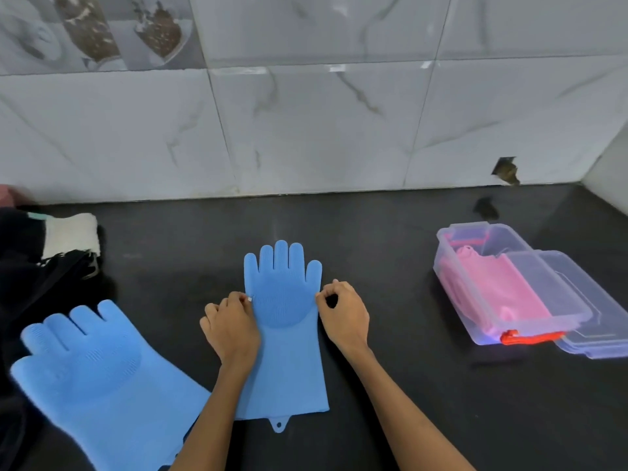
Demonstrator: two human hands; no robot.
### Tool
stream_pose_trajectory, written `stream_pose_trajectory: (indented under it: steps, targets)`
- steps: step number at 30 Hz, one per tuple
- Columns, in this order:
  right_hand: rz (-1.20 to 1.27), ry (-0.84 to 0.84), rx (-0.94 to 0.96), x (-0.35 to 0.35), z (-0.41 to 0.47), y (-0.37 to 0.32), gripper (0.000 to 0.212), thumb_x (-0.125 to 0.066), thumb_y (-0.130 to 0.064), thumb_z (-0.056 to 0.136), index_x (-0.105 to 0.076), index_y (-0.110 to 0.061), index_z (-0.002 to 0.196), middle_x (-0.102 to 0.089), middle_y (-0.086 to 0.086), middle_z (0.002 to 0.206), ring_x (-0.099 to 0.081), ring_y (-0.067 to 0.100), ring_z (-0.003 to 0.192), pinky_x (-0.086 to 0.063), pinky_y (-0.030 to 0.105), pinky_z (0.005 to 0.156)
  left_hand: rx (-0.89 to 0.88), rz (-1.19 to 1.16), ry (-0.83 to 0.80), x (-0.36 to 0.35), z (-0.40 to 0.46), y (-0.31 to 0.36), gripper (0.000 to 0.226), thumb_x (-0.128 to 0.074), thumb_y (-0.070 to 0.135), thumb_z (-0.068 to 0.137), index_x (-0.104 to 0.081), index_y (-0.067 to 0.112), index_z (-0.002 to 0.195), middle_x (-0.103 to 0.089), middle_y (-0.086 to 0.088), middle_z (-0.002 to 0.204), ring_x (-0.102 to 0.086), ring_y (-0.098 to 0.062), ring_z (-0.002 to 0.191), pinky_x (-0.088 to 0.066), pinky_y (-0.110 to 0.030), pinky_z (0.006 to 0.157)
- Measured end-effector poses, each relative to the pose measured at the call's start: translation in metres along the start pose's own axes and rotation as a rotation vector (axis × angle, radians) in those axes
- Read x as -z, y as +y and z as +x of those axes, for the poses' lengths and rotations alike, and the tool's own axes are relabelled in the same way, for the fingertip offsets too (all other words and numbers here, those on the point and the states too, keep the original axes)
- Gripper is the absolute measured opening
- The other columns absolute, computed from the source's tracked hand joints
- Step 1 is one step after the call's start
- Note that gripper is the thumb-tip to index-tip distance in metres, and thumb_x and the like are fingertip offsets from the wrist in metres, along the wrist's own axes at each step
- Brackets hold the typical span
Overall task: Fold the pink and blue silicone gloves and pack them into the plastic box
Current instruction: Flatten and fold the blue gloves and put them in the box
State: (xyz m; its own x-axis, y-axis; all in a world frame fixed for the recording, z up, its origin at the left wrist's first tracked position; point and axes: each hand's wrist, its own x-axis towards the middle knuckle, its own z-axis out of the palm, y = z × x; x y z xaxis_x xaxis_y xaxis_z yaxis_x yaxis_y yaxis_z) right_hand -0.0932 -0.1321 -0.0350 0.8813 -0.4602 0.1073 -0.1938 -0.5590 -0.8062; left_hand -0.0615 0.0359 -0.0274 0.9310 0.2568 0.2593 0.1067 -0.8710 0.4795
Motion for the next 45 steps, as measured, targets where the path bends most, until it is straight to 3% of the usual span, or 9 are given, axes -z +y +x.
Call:
stream_pose_trajectory:
  steps: [4, 8, 14, 20, 25, 32, 37, 40, 45]
  targets:
    - [0.003, 0.011, -0.007, 0.001, -0.001, -0.003, 0.01, -0.061, -0.028, 0.087, -0.064, -0.024, 0.078, -0.066, -0.013, 0.1, -0.05, 0.0, 0.121, -0.048, 0.03, 0.095, 0.03, -0.021, 0.005, 0.001, 0.0, -0.003, 0.02, -0.049, 0.023, 0.096, -0.066, 0.013, 0.099, -0.069, -0.005, 0.091, -0.037, -0.014, 0.082, -0.025, -0.03, 0.073]
    - [0.156, 0.045, -0.074, 0.002, -0.002, -0.018, 0.009, -0.059, -0.032, 0.086, -0.059, -0.032, 0.077, -0.061, -0.018, 0.087, -0.061, 0.002, 0.091, -0.041, 0.014, 0.065, 0.077, -0.077, 0.06, 0.016, -0.001, -0.011, 0.022, -0.048, 0.024, 0.096, -0.064, 0.015, 0.107, -0.069, -0.004, 0.099, -0.048, -0.023, 0.093, -0.025, -0.031, 0.077]
    - [0.154, -0.119, 0.217, -0.051, -0.018, -0.083, 0.01, -0.059, -0.03, 0.088, -0.058, -0.026, 0.078, -0.058, -0.018, 0.081, -0.055, 0.002, 0.081, -0.046, 0.03, 0.088, 0.276, -0.114, 0.364, 0.075, 0.008, -0.067, 0.02, -0.048, 0.021, 0.095, -0.061, 0.012, 0.108, -0.065, -0.013, 0.105, -0.052, -0.038, 0.1, -0.036, -0.046, 0.082]
    - [0.207, -0.514, 0.337, -0.124, -0.062, -0.131, 0.012, -0.057, -0.017, 0.091, -0.068, -0.014, 0.095, -0.071, 0.001, 0.089, -0.066, 0.013, 0.085, -0.054, 0.026, 0.074, 0.606, -0.017, 0.444, 0.115, -0.024, -0.137, 0.028, -0.048, 0.02, 0.096, -0.053, 0.005, 0.119, -0.052, -0.02, 0.119, -0.051, -0.041, 0.104, -0.039, -0.049, 0.082]
    - [0.217, -0.559, 0.388, -0.158, -0.087, -0.147, 0.02, -0.054, -0.012, 0.092, -0.063, 0.005, 0.091, -0.068, 0.021, 0.079, -0.064, 0.032, 0.07, -0.055, 0.048, 0.069, 0.769, -0.034, 0.35, 0.118, -0.044, -0.167, 0.037, -0.051, 0.032, 0.093, -0.053, 0.007, 0.12, -0.057, -0.015, 0.118, -0.051, -0.038, 0.109, -0.038, -0.049, 0.09]
    - [0.231, -0.517, 0.341, -0.172, -0.084, -0.151, 0.027, -0.058, -0.019, 0.091, -0.066, 0.003, 0.077, -0.068, 0.015, 0.072, -0.064, 0.027, 0.067, -0.055, 0.041, 0.064, 0.726, -0.146, 0.359, 0.113, -0.046, -0.177, 0.031, -0.052, 0.042, 0.09, -0.057, 0.017, 0.109, -0.049, 0.018, 0.071, -0.046, -0.023, 0.101, -0.018, -0.033, 0.077]
    - [0.125, -0.522, 0.359, -0.174, -0.086, -0.152, 0.031, -0.051, -0.019, 0.093, -0.054, 0.0, 0.068, -0.055, 0.012, 0.059, -0.049, 0.025, 0.052, -0.043, 0.036, 0.052, 0.639, -0.065, 0.336, 0.109, -0.047, -0.172, 0.027, -0.052, 0.04, 0.091, -0.054, 0.017, 0.105, -0.059, 0.008, 0.083, -0.05, -0.025, 0.095, -0.026, -0.036, 0.081]
    - [-0.001, -0.587, 0.381, -0.171, -0.082, -0.154, 0.023, -0.045, -0.019, 0.095, -0.057, -0.002, 0.086, -0.059, 0.016, 0.068, -0.05, 0.026, 0.058, -0.045, 0.039, 0.057, 0.638, 0.039, 0.276, 0.106, -0.043, -0.158, 0.031, -0.052, 0.035, 0.093, -0.052, 0.01, 0.112, -0.061, -0.009, 0.105, -0.054, -0.032, 0.1, -0.036, -0.041, 0.085]
    - [0.097, -0.875, 0.334, -0.159, -0.07, -0.157, 0.026, -0.038, -0.018, 0.096, -0.054, -0.004, 0.11, -0.048, 0.0, 0.064, -0.04, 0.013, 0.052, -0.036, 0.033, 0.054, 0.639, -0.52, 0.176, 0.116, -0.024, -0.15, 0.039, -0.051, 0.023, 0.095, -0.046, 0.001, 0.126, -0.059, -0.001, 0.081, -0.059, -0.025, 0.076, -0.048, -0.038, 0.069]
